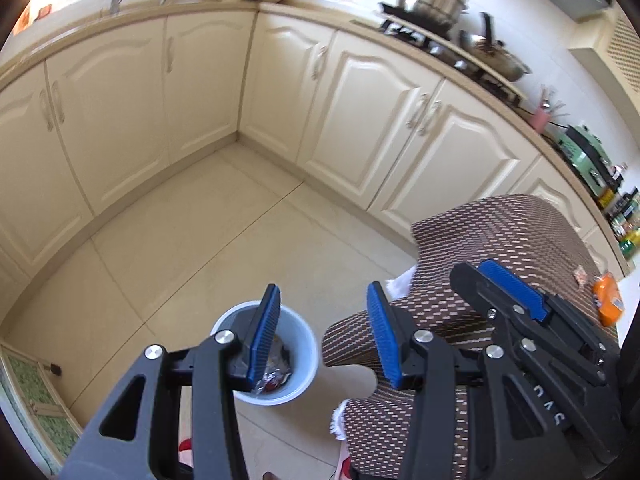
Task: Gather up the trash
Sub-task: 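Move both tools back over the table toward the chip can and wrapper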
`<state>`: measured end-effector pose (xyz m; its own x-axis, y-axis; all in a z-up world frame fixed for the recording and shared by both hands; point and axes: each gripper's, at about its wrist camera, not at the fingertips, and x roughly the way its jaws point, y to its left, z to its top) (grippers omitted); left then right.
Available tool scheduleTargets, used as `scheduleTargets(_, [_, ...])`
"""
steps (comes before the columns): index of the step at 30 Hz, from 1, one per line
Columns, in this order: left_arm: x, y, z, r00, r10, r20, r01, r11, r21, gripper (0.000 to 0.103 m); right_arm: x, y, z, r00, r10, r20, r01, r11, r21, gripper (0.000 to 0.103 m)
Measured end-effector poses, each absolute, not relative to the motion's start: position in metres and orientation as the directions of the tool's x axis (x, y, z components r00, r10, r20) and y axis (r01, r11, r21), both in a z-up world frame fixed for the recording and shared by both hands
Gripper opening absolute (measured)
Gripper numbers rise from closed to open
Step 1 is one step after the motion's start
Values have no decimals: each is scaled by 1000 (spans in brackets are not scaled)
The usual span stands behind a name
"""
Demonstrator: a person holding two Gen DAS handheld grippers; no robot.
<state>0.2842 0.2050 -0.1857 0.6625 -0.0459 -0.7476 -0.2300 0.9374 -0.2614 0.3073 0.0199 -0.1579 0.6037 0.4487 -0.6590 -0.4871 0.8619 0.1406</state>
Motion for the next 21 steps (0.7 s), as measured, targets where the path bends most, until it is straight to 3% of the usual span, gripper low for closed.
scheduleTargets(3, [281, 178, -166, 689, -49, -723, -189, 951, -245, 45, 299, -8, -137, 652, 431, -624, -457, 880, 131, 41])
scheduleTargets(12, [280, 66, -115, 738, -127, -663, -20, 978, -209, 49, 277, -116, -91, 769, 351, -535, -327, 934, 144, 43])
scheduleTargets(21, [298, -56, -100, 706, -252, -661, 177, 968, -180, 56, 267, -250, -80, 842, 194, -503, -115, 976, 183, 48])
